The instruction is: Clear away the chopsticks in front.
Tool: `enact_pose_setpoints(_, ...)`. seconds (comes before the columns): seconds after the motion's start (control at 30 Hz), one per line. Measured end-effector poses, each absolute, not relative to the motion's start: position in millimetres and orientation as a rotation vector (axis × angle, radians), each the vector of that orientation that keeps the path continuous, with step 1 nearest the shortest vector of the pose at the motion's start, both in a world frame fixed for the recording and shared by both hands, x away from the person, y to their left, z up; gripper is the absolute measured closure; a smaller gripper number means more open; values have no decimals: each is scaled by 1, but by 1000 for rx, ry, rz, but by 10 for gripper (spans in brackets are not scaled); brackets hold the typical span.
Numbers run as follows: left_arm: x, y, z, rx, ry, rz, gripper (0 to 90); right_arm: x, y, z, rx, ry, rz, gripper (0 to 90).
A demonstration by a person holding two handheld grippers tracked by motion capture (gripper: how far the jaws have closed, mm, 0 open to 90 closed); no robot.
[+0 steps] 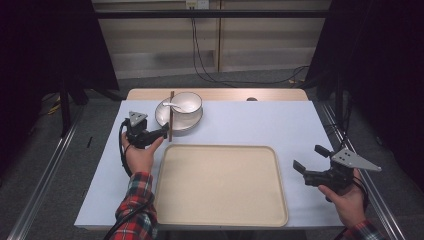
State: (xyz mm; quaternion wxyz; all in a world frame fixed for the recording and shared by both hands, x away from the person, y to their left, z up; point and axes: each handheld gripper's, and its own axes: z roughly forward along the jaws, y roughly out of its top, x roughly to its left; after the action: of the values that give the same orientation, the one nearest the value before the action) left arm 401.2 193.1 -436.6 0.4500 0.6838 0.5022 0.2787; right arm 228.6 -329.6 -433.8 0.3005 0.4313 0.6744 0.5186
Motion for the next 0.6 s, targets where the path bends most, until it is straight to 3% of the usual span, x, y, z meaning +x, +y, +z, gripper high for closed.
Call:
enact_pose_setpoints(0.13,415,189,-438,1747,1266,695,271,228,-328,-434,1135,1802,1374,36)
enact_pose_setpoints(0.37,431,182,-447,1785,1292,717,391,228,-327,-434,1123,1815,1378,39)
enact_pose_setpoints(0.6,443,179,-461,1762,1359,650,509,227,-326,-434,1127,1817,1384,41)
